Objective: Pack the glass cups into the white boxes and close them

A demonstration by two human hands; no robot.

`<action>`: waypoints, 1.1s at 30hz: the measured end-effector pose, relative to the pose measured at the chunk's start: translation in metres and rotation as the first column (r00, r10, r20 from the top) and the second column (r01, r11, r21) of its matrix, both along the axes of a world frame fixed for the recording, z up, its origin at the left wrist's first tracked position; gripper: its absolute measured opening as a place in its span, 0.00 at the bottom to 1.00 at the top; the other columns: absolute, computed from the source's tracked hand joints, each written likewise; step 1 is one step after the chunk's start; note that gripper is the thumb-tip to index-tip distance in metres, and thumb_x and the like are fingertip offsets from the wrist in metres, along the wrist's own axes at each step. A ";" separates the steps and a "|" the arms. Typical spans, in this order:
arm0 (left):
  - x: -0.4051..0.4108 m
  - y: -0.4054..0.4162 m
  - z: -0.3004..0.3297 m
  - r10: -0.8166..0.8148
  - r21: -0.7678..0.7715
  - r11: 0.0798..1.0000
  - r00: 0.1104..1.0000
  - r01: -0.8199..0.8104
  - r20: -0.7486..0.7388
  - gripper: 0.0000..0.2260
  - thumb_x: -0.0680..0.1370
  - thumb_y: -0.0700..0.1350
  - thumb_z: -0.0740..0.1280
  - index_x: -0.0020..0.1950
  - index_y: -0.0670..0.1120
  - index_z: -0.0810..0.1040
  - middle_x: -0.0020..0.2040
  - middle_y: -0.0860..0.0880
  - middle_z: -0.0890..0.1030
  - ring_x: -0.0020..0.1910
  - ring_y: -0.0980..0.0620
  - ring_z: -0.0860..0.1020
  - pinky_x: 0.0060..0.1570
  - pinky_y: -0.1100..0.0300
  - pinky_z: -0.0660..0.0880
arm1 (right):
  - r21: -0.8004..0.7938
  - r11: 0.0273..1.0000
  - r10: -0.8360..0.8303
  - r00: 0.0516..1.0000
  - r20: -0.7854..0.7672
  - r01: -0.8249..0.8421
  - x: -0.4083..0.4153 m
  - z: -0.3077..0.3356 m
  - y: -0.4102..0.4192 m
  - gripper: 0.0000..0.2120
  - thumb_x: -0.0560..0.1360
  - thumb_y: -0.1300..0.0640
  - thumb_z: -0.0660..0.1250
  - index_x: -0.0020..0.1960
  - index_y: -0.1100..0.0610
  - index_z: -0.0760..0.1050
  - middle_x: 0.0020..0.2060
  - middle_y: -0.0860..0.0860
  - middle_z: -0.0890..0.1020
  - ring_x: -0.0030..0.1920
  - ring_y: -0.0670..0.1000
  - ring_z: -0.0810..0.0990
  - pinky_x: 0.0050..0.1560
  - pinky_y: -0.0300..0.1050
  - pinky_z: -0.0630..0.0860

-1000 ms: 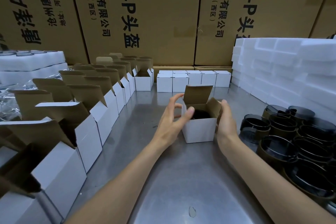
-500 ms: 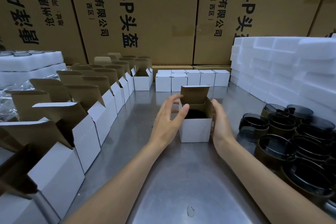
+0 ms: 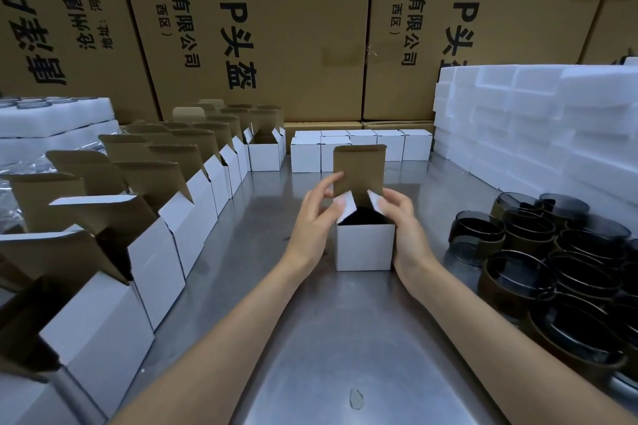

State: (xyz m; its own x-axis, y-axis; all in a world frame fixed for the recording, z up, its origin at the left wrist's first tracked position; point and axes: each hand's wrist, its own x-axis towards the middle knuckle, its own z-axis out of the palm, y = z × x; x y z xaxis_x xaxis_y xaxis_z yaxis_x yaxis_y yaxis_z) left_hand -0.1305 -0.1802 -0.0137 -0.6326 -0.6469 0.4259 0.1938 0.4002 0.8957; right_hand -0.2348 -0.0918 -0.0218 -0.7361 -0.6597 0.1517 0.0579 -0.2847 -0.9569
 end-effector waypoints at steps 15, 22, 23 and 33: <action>-0.001 0.007 -0.002 -0.015 0.060 0.998 0.993 0.022 -0.114 0.16 0.72 0.43 0.55 0.42 0.44 0.83 0.53 0.46 0.81 0.56 0.51 0.77 0.54 0.61 0.70 | 0.013 1.000 -0.022 0.996 -0.092 0.023 0.009 0.004 0.009 0.12 0.79 0.53 0.55 0.47 0.53 0.77 0.54 0.54 0.80 0.51 0.51 0.77 0.48 0.42 0.72; 0.000 0.010 -0.015 0.049 -0.332 0.942 0.999 -0.047 -0.001 0.17 0.70 0.60 0.66 0.54 0.54 0.77 0.54 0.55 0.76 0.55 0.58 0.75 0.53 0.58 0.74 | 0.089 0.992 -0.067 0.963 -0.263 0.094 0.008 -0.003 0.006 0.19 0.82 0.43 0.49 0.51 0.50 0.76 0.57 0.51 0.77 0.51 0.44 0.74 0.46 0.35 0.67; -0.001 0.011 -0.015 0.079 -0.341 0.937 0.997 -0.077 -0.009 0.16 0.70 0.60 0.67 0.54 0.54 0.77 0.53 0.57 0.76 0.54 0.57 0.76 0.52 0.55 0.76 | 0.087 0.990 -0.084 0.963 -0.256 0.109 0.007 -0.003 0.006 0.20 0.81 0.41 0.49 0.50 0.50 0.76 0.55 0.50 0.78 0.51 0.44 0.75 0.46 0.36 0.67; 0.001 0.016 -0.008 0.088 -0.253 0.962 0.993 -0.105 -0.077 0.07 0.71 0.56 0.70 0.48 0.57 0.81 0.50 0.56 0.80 0.54 0.58 0.78 0.52 0.50 0.77 | 0.005 0.992 -0.119 0.954 -0.274 0.125 0.006 -0.001 0.004 0.13 0.80 0.48 0.56 0.46 0.52 0.75 0.46 0.43 0.78 0.42 0.32 0.74 0.40 0.25 0.68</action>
State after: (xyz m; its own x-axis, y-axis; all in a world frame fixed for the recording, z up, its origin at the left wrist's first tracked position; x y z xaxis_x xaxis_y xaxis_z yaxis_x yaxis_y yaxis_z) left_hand -0.1298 -0.1645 -0.0212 -0.5381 -0.5674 0.6233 0.1972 0.6342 0.7476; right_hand -0.2285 -0.0874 -0.0231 -0.7438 -0.5725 0.3449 -0.2405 -0.2523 -0.9373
